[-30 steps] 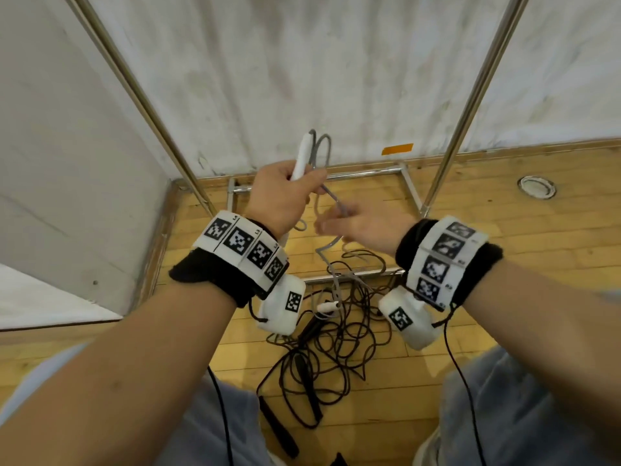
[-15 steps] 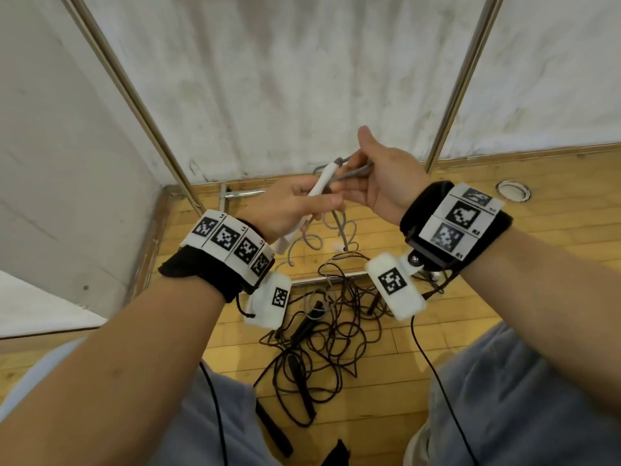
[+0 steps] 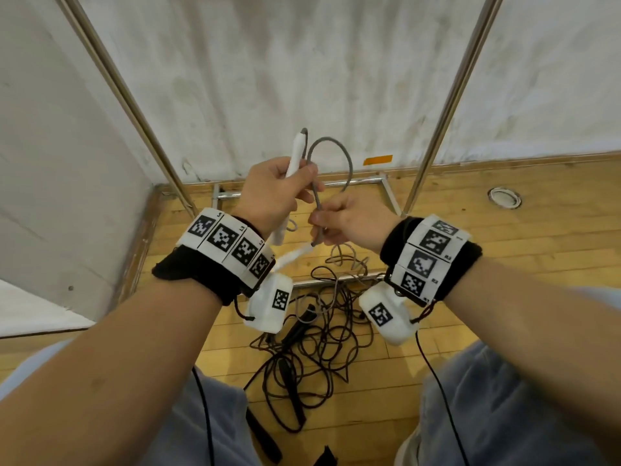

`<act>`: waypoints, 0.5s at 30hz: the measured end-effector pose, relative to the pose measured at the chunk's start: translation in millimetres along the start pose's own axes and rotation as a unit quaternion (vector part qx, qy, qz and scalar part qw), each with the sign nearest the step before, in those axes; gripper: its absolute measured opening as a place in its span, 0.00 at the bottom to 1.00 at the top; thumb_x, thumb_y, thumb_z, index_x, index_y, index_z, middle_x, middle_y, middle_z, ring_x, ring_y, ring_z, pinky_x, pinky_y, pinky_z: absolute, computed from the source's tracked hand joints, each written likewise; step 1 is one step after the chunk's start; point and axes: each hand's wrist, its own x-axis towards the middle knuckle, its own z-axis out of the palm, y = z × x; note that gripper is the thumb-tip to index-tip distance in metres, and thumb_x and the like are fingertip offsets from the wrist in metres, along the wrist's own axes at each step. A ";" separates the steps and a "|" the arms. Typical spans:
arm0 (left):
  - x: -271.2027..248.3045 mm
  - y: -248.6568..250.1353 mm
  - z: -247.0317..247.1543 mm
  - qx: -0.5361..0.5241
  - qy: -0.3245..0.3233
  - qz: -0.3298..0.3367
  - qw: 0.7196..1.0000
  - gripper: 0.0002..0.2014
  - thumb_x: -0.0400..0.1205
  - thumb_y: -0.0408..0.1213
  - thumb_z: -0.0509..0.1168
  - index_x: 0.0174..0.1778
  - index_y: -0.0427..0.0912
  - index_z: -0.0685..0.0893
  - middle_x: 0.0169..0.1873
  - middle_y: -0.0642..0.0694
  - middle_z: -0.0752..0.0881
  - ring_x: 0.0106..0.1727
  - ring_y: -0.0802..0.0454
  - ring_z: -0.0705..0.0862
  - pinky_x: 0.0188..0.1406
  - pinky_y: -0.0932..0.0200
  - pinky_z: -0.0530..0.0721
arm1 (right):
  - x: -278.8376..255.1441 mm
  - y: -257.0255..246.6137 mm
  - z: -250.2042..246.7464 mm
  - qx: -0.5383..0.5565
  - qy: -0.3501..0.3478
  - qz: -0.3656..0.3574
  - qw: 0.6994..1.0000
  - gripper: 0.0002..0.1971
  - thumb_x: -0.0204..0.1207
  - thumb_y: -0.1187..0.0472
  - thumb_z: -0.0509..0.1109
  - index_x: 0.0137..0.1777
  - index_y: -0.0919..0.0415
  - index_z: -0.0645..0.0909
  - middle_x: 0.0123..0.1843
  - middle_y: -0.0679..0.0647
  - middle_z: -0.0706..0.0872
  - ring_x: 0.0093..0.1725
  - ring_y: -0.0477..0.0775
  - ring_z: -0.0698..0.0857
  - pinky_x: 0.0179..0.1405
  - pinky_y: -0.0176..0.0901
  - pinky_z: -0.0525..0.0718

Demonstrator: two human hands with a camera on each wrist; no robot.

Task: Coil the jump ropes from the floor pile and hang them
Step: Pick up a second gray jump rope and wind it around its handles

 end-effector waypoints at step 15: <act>1.7 -13.4 -14.3 0.247 -0.135 0.040 0.959 0.05 0.79 0.37 0.70 0.37 0.48 0.84 0.34 0.49 0.84 0.27 0.66 0.76 0.27 0.77 0.71 | 23.4 -4.2 -26.3 0.027 0.229 0.022 0.973 0.23 0.79 0.45 0.66 0.25 0.57 0.74 0.21 0.48 0.72 0.19 0.45 0.70 0.20 0.31 0.68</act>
